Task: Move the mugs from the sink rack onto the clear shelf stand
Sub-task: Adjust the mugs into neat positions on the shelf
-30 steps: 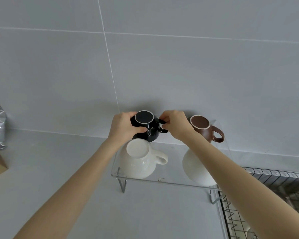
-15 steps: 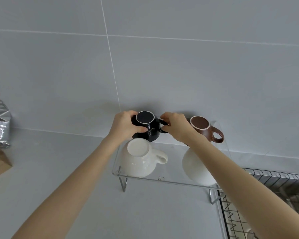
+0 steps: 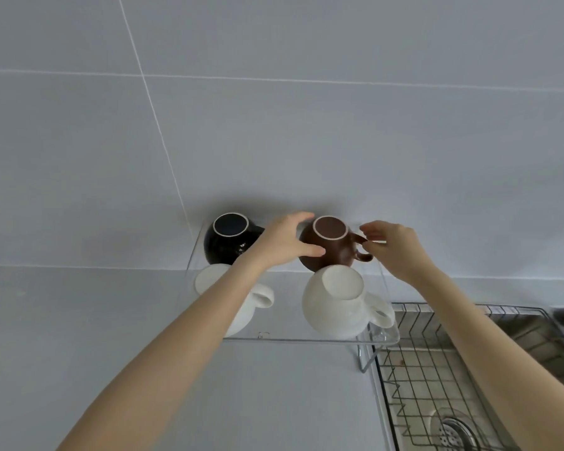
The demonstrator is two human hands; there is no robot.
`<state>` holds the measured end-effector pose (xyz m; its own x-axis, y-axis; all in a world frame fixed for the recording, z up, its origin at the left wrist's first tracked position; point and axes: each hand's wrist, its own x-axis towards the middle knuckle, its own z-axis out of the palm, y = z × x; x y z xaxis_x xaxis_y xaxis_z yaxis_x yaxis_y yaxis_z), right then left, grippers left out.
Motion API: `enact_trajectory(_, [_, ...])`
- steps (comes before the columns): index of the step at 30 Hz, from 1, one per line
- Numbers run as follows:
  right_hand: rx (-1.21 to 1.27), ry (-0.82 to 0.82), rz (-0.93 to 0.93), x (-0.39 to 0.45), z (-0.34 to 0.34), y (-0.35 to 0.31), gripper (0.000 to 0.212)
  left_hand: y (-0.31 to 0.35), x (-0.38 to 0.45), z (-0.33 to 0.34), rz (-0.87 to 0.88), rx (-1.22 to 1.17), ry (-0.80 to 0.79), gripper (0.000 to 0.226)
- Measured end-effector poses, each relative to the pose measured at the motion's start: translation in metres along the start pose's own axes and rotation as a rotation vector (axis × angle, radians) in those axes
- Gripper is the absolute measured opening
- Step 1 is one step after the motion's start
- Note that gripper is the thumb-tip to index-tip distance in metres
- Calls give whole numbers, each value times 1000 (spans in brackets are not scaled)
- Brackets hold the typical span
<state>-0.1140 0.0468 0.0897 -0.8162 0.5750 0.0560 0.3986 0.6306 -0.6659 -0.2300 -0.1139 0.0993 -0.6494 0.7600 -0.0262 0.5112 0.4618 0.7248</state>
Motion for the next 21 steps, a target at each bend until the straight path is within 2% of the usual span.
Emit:
enact_trajectory(5, [-16,36,-57,-1,6,12,27,-6,14,14,-13,-98,-7,59])
enact_trajectory(9, [13,40,-96,3,7,16,24,-10,15,16,-14,-161,35,60])
enact_trajectory(15, [34,36,-112,13,5,21,28,-6,9,24,-29,-109,158,63])
enact_trajectory(21, [47,-16,-128,21,-1,19,27,-2,10,31,-57,-60,238,55])
